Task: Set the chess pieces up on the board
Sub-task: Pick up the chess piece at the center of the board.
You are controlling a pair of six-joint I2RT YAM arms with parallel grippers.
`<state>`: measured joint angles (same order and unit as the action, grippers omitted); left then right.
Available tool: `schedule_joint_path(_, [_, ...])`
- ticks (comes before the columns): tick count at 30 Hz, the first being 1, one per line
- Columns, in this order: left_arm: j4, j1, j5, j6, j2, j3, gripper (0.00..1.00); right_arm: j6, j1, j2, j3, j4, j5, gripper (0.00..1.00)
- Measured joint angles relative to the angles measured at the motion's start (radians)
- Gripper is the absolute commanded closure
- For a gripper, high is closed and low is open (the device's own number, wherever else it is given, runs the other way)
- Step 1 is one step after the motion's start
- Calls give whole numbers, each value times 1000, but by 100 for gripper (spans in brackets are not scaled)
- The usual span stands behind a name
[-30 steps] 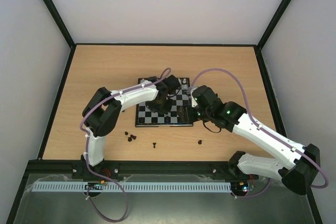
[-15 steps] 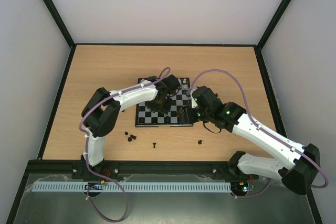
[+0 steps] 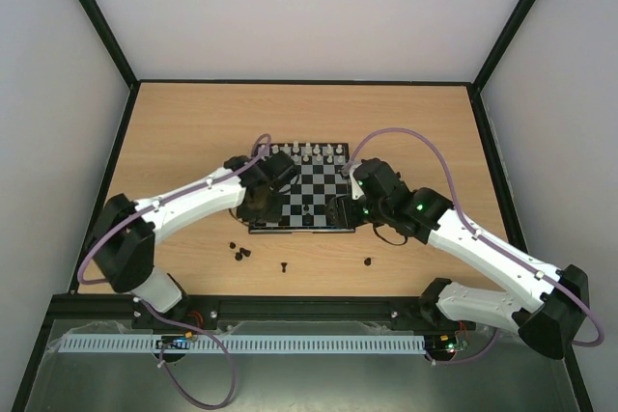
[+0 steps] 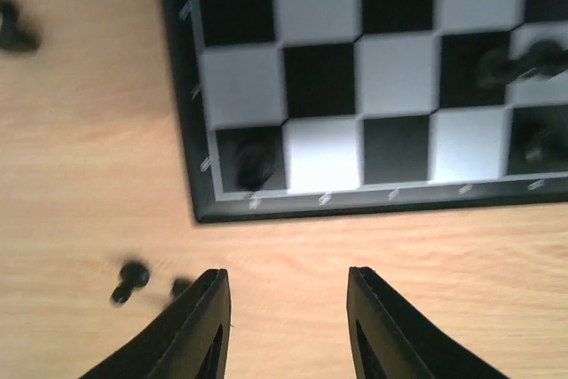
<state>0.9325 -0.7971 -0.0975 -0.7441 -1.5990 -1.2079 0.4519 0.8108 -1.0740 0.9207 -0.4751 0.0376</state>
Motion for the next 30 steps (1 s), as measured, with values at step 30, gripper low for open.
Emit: schedule_joint_path(30, [-142, 183, 26, -116, 206, 446, 84, -7, 0, 16, -15, 2, 69, 39])
